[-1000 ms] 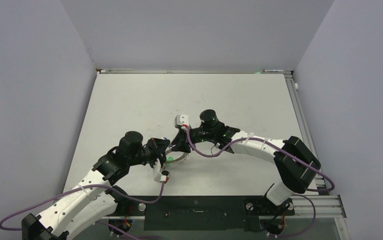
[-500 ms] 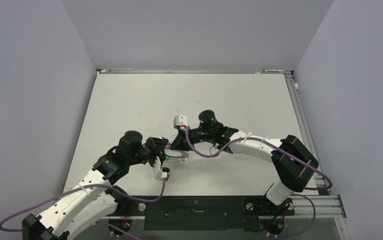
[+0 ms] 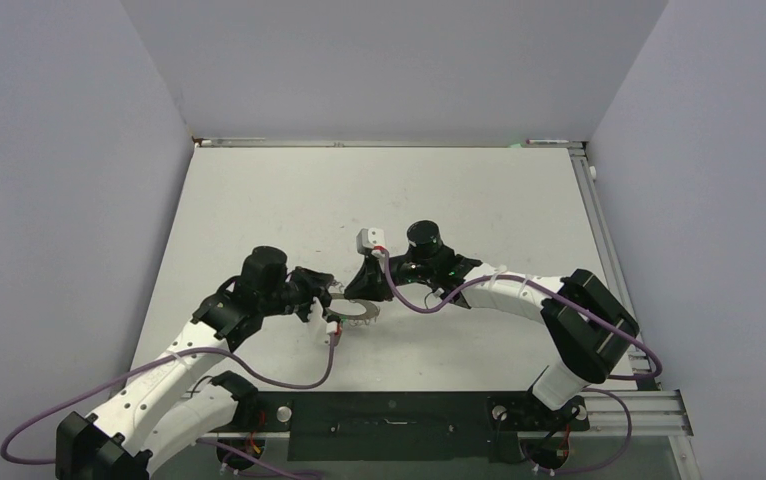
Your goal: Remove the keys from the keyring
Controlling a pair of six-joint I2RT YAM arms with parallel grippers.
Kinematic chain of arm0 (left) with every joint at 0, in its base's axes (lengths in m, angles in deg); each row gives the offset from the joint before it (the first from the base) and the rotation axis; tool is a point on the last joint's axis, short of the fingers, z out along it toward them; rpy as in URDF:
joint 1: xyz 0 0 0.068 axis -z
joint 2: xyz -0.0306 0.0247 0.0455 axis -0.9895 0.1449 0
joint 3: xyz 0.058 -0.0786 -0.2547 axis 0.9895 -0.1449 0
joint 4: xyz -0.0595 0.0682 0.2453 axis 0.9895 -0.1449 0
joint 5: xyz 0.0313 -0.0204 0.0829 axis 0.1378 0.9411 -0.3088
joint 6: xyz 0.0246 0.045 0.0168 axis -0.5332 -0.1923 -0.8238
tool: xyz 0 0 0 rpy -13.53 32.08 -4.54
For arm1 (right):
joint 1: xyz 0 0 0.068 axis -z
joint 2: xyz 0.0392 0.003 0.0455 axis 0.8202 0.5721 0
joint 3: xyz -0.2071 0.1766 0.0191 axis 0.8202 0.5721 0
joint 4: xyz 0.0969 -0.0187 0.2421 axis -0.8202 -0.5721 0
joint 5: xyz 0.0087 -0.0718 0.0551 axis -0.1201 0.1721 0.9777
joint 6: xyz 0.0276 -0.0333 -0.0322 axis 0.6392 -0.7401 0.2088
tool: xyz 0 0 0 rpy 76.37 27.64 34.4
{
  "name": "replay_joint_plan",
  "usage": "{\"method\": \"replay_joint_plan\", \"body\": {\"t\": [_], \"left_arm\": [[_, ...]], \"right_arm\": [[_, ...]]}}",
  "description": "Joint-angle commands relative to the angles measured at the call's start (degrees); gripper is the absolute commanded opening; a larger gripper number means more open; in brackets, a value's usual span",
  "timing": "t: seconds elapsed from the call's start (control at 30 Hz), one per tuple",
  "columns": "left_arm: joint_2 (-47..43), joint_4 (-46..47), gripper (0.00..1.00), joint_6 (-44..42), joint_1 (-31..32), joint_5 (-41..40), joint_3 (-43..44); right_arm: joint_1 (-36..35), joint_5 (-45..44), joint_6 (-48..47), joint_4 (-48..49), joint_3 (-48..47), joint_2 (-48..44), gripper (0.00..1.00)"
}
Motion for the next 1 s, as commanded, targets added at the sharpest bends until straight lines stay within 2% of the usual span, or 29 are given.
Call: {"method": "replay_joint_plan", "body": {"t": [0.0,0.6,0.83,0.97], "left_arm": [[1.17,-4.51,0.00,0.89,-0.97,3.11,3.84],[1.67,-9.58,0.00,-9.03,-0.97,8.35,0.71],[4.18,-10.22,0.00,-10.01,-0.97,8.73,1.58],[4.51,-11.13,0.00,-11.58,-0.88,9.80,1.19]], "right_arm": [[0.56,4.33,1.28,7.06,0.59,-3.02,0.05],[0.58,5.36,0.67,7.98,0.49,-2.38,0.05],[-1.35,6.70,-7.30,-2.08,-2.55,-1.69,0.05],[-1.44,8.45,-9.42,-4.24,-3.29,-1.44,0.05]]}}
